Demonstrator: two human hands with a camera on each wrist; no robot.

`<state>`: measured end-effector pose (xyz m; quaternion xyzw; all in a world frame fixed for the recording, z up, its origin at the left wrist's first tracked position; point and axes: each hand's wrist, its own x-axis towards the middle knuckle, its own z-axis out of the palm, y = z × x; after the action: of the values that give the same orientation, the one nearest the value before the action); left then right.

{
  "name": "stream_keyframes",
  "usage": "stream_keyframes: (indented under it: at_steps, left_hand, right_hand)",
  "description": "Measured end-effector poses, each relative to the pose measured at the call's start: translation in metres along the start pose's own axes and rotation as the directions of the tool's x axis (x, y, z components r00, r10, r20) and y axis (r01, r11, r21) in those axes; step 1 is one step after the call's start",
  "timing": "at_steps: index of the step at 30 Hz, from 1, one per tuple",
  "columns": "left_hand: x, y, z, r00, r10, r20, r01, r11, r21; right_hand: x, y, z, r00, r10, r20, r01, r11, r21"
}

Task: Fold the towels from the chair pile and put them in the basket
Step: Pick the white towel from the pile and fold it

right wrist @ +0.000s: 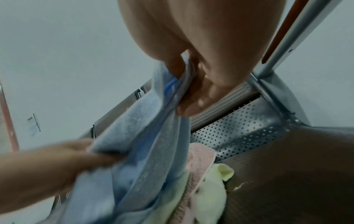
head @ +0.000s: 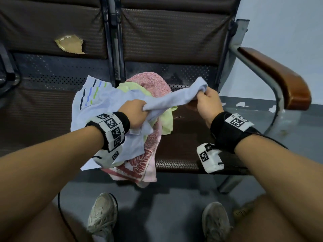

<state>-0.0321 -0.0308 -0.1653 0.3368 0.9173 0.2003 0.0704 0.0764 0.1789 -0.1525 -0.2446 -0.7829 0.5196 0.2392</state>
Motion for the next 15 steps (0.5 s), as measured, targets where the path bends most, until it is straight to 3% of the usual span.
stream_keyframes:
  at_steps: [3,5,7,8,10,13,15]
  left_hand:
    - [-0.003,0.023,-0.007,0.991,0.086,-0.1,-0.114,0.94,-0.321]
    - [-0.004,0.042,-0.008,0.99,0.107,-0.092,-0.139,0.852,-0.506]
    - [-0.003,0.056,-0.006,0.994,0.08,-0.076,-0.109,0.805,-0.584]
    - [-0.001,0.061,-0.005,0.993,0.079,-0.087,-0.115,0.798,-0.592]
    - [0.001,0.064,-0.005,0.986,0.063,-0.154,-0.141,0.805,-0.576]
    - [0.008,0.053,-0.007,0.953,-0.031,-0.301,-0.124,0.866,-0.484]
    - [0.012,0.047,-0.009,0.957,-0.07,-0.282,-0.079,0.871,-0.485]
  right_hand:
    - [-0.007,0.011,-0.014,0.999,-0.046,0.027,0.051,0.979,-0.198]
    - [-0.016,0.01,-0.016,0.973,-0.11,0.2,0.15,0.969,-0.194]
    - [-0.019,0.013,-0.014,0.916,-0.161,0.368,0.279,0.913,-0.297]
    - [-0.02,0.013,-0.013,0.909,-0.148,0.389,0.3,0.88,-0.367]
    - [-0.018,0.013,-0.016,0.94,-0.135,0.314,0.255,0.89,-0.379]
    - [-0.01,0.01,-0.026,0.989,-0.128,0.068,0.139,0.97,-0.201]
    - [-0.006,0.006,-0.032,0.984,-0.178,-0.014,0.174,0.976,-0.129]
